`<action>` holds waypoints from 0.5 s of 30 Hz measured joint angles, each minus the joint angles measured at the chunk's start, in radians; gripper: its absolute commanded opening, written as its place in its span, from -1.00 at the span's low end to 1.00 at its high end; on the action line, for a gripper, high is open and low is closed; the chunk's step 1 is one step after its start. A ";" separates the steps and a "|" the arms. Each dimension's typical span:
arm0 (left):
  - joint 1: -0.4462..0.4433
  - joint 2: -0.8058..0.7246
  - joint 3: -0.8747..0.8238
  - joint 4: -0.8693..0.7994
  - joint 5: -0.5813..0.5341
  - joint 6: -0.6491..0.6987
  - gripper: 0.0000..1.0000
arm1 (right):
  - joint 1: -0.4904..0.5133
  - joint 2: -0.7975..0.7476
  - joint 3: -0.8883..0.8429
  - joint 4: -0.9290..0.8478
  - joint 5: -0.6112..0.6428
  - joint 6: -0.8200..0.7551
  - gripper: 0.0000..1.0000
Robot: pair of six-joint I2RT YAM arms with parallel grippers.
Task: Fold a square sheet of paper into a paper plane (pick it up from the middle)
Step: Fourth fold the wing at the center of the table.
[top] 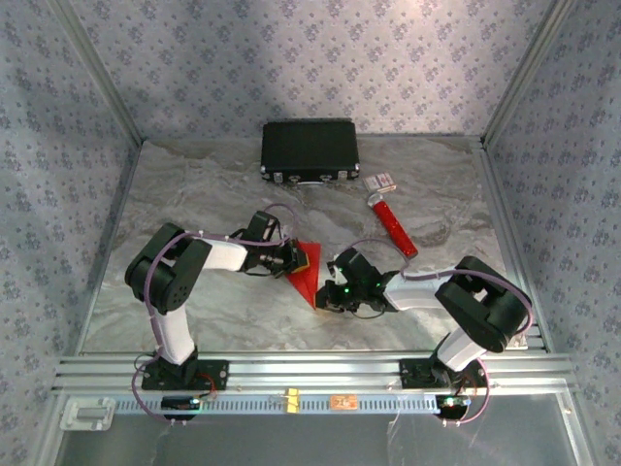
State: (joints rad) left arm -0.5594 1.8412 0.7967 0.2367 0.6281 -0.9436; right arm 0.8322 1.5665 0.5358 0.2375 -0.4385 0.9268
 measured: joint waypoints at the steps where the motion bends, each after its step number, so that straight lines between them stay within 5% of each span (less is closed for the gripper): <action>1: 0.000 0.000 -0.001 0.001 0.001 0.000 -0.87 | 0.000 0.000 0.000 -0.001 -0.002 0.000 -0.88; 15: 0.000 0.000 -0.011 0.019 0.010 -0.014 -0.87 | 0.011 0.014 0.024 -0.038 -0.011 -0.002 -0.89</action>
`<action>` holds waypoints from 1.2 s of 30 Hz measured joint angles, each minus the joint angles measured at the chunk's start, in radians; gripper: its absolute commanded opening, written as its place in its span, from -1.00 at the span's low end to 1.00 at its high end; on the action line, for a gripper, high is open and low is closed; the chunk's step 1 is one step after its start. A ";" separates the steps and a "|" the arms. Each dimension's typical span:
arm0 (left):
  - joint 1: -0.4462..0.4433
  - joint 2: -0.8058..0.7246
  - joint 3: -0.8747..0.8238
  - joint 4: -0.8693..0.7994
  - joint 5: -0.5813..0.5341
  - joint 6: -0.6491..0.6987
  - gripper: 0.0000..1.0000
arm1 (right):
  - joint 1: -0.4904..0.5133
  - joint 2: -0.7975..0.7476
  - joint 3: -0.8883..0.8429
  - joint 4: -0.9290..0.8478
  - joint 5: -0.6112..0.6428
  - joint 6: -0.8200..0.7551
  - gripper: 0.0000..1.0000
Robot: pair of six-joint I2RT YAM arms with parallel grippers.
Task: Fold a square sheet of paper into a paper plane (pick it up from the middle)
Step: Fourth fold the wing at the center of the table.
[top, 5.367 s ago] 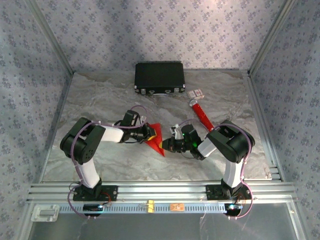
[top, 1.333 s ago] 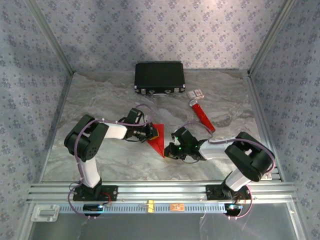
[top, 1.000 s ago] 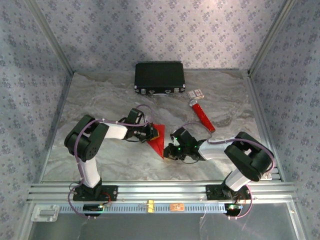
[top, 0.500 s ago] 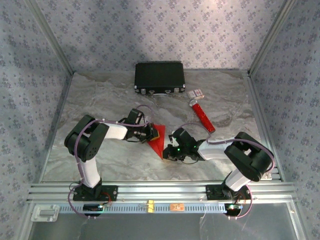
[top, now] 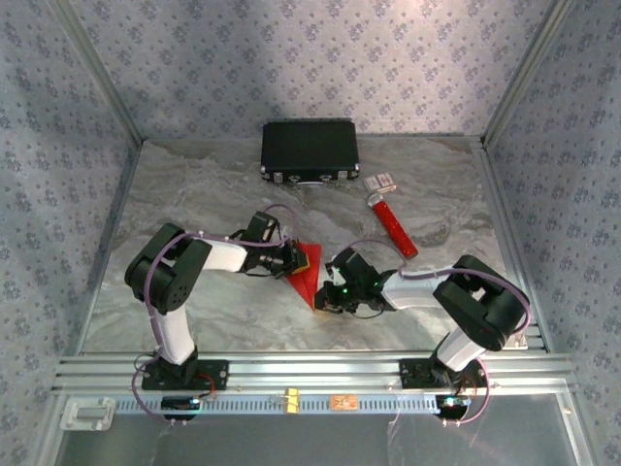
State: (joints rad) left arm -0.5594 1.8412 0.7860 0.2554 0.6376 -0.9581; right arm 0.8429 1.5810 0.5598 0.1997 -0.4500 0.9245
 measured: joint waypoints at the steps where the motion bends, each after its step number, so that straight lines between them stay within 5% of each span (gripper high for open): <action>1: 0.000 0.000 -0.002 0.002 0.001 -0.001 -0.87 | 0.002 0.002 0.006 -0.011 0.002 -0.002 -0.89; 13: -0.005 -0.019 -0.038 0.051 -0.032 -0.031 -0.88 | -0.030 -0.153 0.019 -0.122 0.010 -0.048 -0.64; 17: -0.011 -0.039 -0.071 0.086 -0.068 -0.064 -0.89 | -0.084 -0.216 0.023 -0.121 0.009 -0.068 -0.73; 36: -0.035 -0.061 -0.096 0.116 -0.141 -0.132 -0.88 | -0.033 0.103 0.256 -0.131 0.035 -0.088 -0.87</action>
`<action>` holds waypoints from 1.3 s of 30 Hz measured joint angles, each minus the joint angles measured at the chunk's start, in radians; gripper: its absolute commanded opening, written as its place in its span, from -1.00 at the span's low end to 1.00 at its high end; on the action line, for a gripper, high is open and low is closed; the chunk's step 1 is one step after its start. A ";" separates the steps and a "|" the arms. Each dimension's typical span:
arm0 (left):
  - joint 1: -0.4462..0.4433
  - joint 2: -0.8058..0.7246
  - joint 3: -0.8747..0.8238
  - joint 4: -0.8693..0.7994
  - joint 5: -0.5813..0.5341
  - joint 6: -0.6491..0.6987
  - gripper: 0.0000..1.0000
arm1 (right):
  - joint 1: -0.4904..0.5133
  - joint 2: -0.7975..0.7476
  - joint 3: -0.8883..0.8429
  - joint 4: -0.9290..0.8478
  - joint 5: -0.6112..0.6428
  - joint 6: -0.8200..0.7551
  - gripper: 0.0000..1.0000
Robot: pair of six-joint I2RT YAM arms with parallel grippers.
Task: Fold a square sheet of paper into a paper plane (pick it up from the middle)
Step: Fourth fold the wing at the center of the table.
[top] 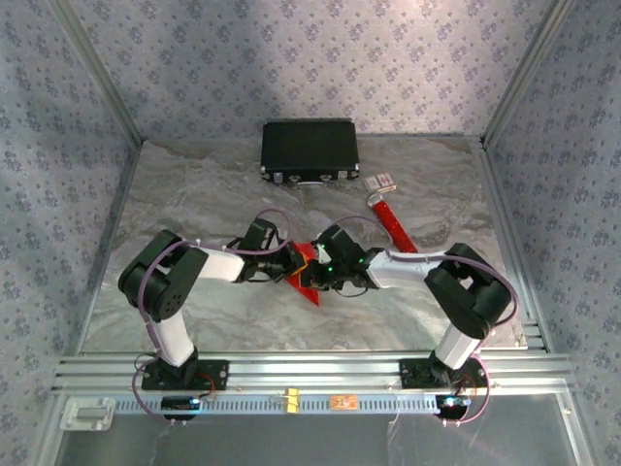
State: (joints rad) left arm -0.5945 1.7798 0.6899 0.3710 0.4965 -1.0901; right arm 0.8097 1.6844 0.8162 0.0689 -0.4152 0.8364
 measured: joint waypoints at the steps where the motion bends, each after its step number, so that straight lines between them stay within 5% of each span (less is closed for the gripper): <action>1: -0.002 0.000 0.000 0.000 0.000 0.000 -0.88 | 0.000 0.006 0.001 -0.003 0.001 0.000 -0.87; 39: -0.001 -0.004 0.008 -0.027 0.004 0.027 -0.85 | 0.021 -0.039 -0.175 0.152 0.013 0.092 -0.87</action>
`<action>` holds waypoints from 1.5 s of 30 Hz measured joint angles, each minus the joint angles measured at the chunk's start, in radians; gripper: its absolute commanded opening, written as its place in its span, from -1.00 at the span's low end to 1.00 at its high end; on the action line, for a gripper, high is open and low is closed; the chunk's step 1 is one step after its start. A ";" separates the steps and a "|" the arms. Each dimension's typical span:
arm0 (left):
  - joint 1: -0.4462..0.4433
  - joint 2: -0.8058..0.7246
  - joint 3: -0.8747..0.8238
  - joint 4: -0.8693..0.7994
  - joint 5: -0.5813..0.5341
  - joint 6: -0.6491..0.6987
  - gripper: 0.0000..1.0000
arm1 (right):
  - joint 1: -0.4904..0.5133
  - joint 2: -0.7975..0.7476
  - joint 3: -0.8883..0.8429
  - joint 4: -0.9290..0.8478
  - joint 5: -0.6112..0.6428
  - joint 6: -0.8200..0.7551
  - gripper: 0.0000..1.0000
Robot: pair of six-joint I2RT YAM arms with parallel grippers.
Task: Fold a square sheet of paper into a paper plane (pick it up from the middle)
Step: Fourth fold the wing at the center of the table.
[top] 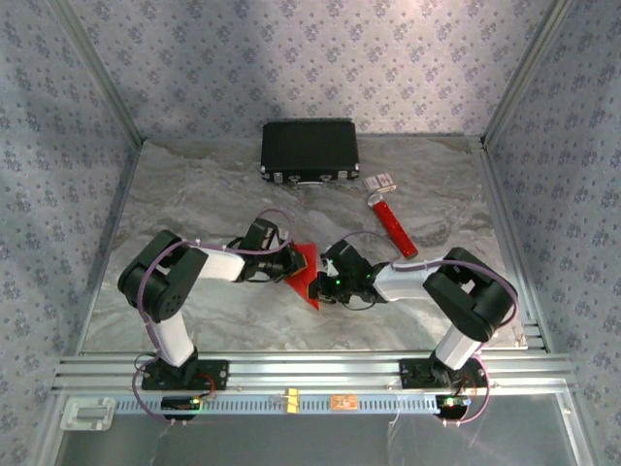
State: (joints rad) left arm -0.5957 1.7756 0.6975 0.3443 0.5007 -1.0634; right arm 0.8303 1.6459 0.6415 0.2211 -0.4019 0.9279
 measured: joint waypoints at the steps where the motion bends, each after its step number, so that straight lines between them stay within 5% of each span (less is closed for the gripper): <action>1: 0.000 0.000 0.000 0.000 0.000 0.000 -0.85 | 0.002 -0.010 -0.004 -0.003 0.002 0.001 -0.87; 34: 0.001 0.000 0.000 0.000 0.003 0.000 -0.86 | -0.012 0.013 -0.089 0.186 -0.025 0.148 -0.90; 45: 0.002 -0.052 -0.034 -0.001 0.003 0.025 -0.63 | -0.011 0.003 -0.078 0.138 -0.012 0.119 -0.97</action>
State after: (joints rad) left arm -0.5938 1.7233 0.6632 0.3431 0.5041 -1.0386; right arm 0.8192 1.6485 0.5636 0.3595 -0.4137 1.0466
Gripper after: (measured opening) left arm 0.181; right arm 0.053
